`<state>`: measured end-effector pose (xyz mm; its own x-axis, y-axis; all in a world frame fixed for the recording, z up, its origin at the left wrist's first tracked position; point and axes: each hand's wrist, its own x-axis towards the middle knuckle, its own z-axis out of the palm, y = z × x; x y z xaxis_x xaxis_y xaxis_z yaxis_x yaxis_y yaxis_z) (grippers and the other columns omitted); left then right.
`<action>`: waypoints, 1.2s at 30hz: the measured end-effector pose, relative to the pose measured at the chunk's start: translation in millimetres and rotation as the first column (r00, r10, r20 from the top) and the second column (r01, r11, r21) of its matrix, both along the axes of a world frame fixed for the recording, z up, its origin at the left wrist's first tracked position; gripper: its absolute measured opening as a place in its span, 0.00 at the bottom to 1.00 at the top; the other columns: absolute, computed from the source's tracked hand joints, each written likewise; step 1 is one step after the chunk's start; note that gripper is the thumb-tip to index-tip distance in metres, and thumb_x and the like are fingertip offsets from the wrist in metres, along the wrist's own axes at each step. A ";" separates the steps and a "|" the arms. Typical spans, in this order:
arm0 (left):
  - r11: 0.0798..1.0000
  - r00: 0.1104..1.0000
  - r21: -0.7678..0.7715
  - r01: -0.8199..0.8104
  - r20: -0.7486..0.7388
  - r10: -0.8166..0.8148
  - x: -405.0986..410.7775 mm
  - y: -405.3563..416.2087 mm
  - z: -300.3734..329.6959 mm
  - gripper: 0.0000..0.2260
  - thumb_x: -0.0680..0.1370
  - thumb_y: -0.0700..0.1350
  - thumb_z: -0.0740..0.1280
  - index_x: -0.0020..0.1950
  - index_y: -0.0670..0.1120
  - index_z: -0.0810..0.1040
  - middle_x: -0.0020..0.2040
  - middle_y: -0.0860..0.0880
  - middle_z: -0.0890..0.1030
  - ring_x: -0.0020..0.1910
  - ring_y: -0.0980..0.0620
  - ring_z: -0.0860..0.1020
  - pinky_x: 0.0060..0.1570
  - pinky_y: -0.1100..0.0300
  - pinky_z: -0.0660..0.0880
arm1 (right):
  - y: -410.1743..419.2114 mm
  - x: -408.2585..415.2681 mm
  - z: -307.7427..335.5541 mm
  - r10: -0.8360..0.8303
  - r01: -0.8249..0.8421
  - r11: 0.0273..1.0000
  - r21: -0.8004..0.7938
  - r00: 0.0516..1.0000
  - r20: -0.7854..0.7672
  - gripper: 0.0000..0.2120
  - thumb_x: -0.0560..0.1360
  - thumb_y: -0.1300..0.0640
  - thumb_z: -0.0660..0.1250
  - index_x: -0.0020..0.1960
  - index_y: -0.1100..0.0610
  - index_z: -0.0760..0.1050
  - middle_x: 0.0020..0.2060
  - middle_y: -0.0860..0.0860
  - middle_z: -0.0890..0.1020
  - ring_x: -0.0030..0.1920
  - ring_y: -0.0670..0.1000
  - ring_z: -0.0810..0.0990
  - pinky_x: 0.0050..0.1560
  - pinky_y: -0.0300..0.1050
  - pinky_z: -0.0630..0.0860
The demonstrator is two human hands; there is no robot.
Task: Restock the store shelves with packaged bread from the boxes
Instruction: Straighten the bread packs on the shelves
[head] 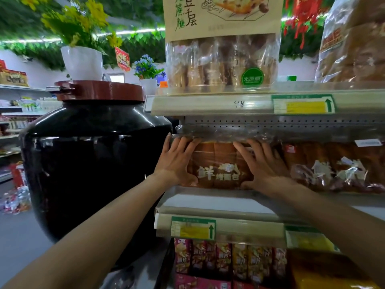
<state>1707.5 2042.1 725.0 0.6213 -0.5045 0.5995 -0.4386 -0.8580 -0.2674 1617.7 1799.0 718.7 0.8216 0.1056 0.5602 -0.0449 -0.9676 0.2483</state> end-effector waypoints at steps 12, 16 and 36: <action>0.997 0.998 0.078 -0.029 -0.054 0.033 28.7 1.1 13.7 0.65 0.58 0.74 0.73 0.81 0.45 0.44 0.80 0.44 0.56 0.80 0.46 0.51 0.76 0.50 0.35 | -5.3 33.1 16.6 0.014 -0.011 0.999 0.034 0.995 -0.099 0.64 0.62 0.34 0.76 0.79 0.50 0.35 0.79 0.54 0.44 0.78 0.57 0.44 0.75 0.57 0.53; 0.981 0.992 0.164 -0.102 -0.062 0.113 27.5 -3.1 21.3 0.66 0.59 0.76 0.70 0.80 0.44 0.39 0.81 0.44 0.46 0.80 0.47 0.42 0.75 0.49 0.31 | -10.2 40.8 16.8 -0.040 0.039 0.999 -0.016 0.995 -0.087 0.65 0.61 0.29 0.73 0.79 0.53 0.34 0.79 0.55 0.42 0.78 0.57 0.42 0.77 0.59 0.45; 0.536 0.704 -0.844 0.035 -0.359 -0.612 -99.8 -196.3 -17.2 0.43 0.69 0.56 0.77 0.78 0.53 0.58 0.71 0.51 0.70 0.69 0.49 0.71 0.65 0.56 0.70 | -199.3 -119.6 -7.5 -0.044 -0.011 0.914 0.406 0.991 0.127 0.46 0.70 0.42 0.73 0.79 0.47 0.49 0.76 0.52 0.59 0.75 0.58 0.58 0.71 0.56 0.63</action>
